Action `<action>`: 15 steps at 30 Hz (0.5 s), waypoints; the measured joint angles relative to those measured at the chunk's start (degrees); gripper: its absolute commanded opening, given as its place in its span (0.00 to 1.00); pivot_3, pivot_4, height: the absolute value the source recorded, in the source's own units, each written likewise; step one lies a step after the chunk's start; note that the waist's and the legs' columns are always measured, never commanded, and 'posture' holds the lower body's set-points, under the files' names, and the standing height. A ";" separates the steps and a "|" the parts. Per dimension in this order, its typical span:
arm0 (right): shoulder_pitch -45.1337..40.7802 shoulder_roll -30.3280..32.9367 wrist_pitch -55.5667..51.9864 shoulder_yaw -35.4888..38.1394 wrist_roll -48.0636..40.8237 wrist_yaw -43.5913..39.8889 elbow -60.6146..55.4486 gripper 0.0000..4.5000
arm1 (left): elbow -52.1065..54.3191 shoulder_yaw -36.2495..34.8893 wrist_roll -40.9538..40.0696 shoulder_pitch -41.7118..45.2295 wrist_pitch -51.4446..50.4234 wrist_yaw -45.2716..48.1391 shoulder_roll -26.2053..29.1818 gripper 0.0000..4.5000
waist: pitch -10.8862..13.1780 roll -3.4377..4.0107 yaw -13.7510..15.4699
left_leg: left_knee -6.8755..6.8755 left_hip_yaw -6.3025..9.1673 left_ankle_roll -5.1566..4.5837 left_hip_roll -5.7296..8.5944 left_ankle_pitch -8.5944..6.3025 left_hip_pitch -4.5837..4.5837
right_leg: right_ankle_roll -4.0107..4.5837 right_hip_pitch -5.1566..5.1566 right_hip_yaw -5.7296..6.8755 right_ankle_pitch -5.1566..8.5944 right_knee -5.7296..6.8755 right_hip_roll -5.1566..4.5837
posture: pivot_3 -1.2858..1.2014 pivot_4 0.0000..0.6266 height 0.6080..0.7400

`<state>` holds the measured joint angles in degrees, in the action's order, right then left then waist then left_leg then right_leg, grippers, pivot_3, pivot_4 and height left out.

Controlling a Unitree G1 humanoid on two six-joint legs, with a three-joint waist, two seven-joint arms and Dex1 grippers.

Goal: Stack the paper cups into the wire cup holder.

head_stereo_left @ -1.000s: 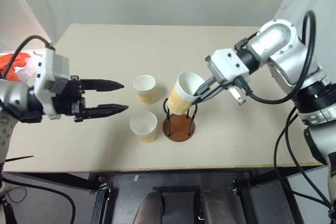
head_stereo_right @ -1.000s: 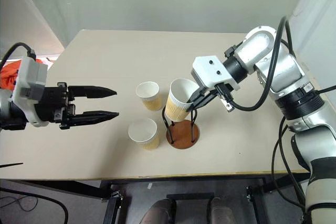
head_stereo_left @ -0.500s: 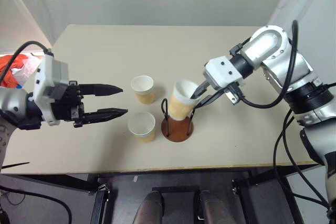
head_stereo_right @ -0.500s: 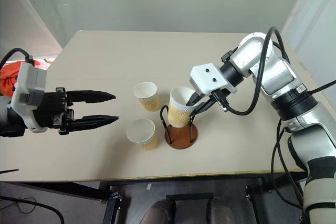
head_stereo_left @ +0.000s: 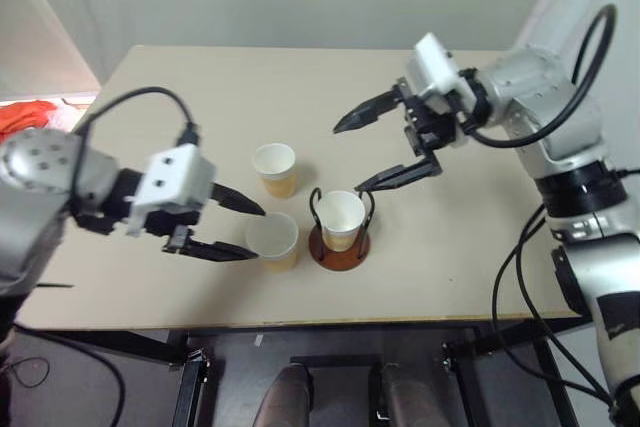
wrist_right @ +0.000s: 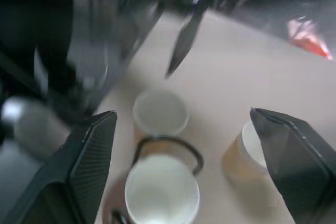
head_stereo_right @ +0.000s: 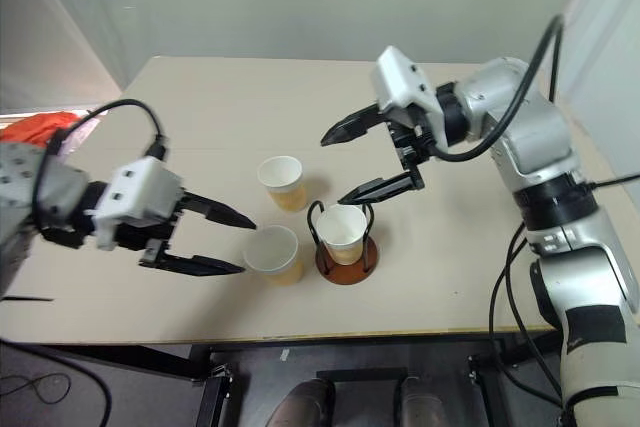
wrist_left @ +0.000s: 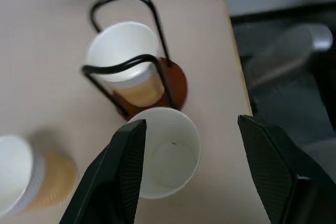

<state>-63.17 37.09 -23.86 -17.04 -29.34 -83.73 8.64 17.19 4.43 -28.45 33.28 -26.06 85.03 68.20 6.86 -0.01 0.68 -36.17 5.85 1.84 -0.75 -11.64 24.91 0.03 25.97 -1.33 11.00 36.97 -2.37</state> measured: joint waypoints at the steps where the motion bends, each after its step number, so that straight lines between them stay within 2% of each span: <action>1: 1.48 0.41 -1.17 0.18 -0.18 0.41 -0.81 0.97 | -0.51 1.53 1.23 0.46 0.73 0.87 -0.17 0.68 | 0.00 0.00 -0.08 | -0.06 -0.02 -0.02 0.00 -0.05 0.01 | 0.00 0.01 -0.02 0.00 0.00 0.00 | 0.52 0.24 1.00; 6: 9.02 4.03 -9.05 2.62 -1.57 2.79 -8.04 0.97 | -4.03 9.43 6.69 3.64 4.95 4.87 -1.58 0.68 | 0.03 0.01 -0.45 | -0.06 -0.07 -0.03 -0.02 -0.12 0.07 | -0.28 0.07 -0.02 -0.10 -0.04 0.00 | 0.52 0.24 1.00; 9: 10.76 4.22 -12.10 5.91 -2.46 6.65 -12.17 0.97 | -6.33 13.30 9.66 6.42 7.51 4.97 -3.37 0.68 | 0.02 0.01 -0.60 | -0.04 -0.06 -0.03 -0.07 -0.10 -0.02 | -0.45 0.01 -0.01 -0.15 -0.02 0.01 | 0.52 0.24 1.00; 15: 15.26 4.04 -16.30 7.68 -3.20 11.97 -16.81 0.97 | -11.18 18.79 16.63 7.32 12.03 5.02 -6.33 0.68 | 0.02 0.02 -0.57 | -0.28 -0.06 -0.10 -0.07 -0.02 0.02 | -0.64 -0.03 -0.01 -0.27 -0.02 0.01 | 0.52 0.24 1.00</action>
<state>-47.91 41.13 -40.16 -9.36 -32.54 -71.77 -8.17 6.01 23.22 -11.82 40.59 -14.03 90.05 61.87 6.88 0.01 0.10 -36.45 5.79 1.73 -0.83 -11.66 24.93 -0.61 25.94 -1.34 10.74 36.94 -2.36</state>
